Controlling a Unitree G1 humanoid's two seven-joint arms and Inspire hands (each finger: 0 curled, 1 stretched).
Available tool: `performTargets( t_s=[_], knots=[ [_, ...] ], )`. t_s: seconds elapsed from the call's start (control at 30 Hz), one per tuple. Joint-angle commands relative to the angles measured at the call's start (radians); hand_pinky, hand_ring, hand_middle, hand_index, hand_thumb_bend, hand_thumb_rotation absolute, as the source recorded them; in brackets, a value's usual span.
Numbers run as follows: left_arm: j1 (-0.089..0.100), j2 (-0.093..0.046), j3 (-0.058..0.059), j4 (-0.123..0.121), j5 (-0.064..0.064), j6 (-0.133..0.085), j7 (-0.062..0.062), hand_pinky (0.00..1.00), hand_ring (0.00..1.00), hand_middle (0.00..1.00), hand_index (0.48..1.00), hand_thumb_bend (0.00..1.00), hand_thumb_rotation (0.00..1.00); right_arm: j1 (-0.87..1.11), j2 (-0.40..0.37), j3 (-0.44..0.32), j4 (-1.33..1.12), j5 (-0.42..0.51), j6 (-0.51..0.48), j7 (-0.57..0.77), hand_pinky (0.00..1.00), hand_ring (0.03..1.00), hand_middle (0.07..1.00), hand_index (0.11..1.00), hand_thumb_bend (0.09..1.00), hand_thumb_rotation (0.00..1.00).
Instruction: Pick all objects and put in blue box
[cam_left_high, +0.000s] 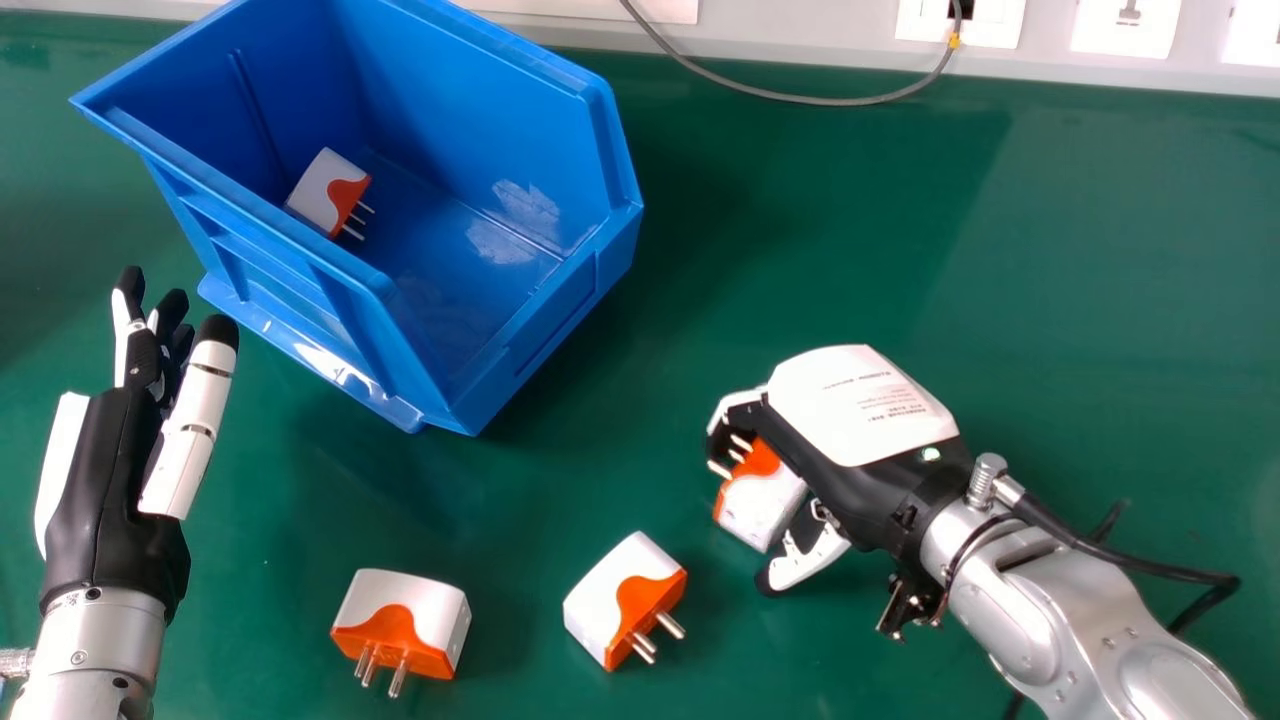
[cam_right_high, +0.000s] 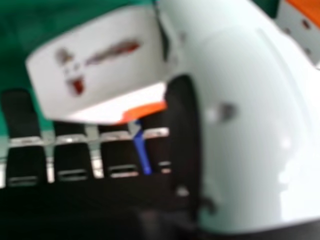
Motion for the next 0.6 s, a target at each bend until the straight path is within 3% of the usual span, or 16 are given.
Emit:
performTargets(
  t_s=[0.0,0.17,0.3,0.57],
  knots=[
    [-0.007,0.012,0.01,-0.016,-0.002,-0.019,-0.003,1.0,1.0,1.0,1.0,0.35,0.79,-0.046,-0.026,-0.005,0.013,-0.029,-0.001,-0.027,0.37,0.492,0.55,0.552,0.488,0.01],
    [-0.008,0.015,0.009,-0.024,0.008,-0.009,0.006,1.0,1.0,1.0,1.0,0.35,0.79,-0.089,-0.04,0.012,0.037,-0.045,-0.013,0.004,0.35,0.458,0.525,0.548,0.489,0.01],
    [-0.003,0.015,0.007,-0.042,0.006,0.003,0.006,1.0,1.0,1.0,1.0,0.36,0.79,-0.116,-0.057,0.026,0.043,-0.057,-0.034,0.008,0.35,0.43,0.507,0.546,0.489,0.0],
    [0.009,0.012,0.006,-0.063,0.008,0.007,0.008,1.0,1.0,1.0,1.0,0.38,0.81,-0.139,-0.055,0.014,0.054,-0.045,-0.058,-0.008,0.36,0.411,0.496,0.537,0.492,0.0]
  ],
)
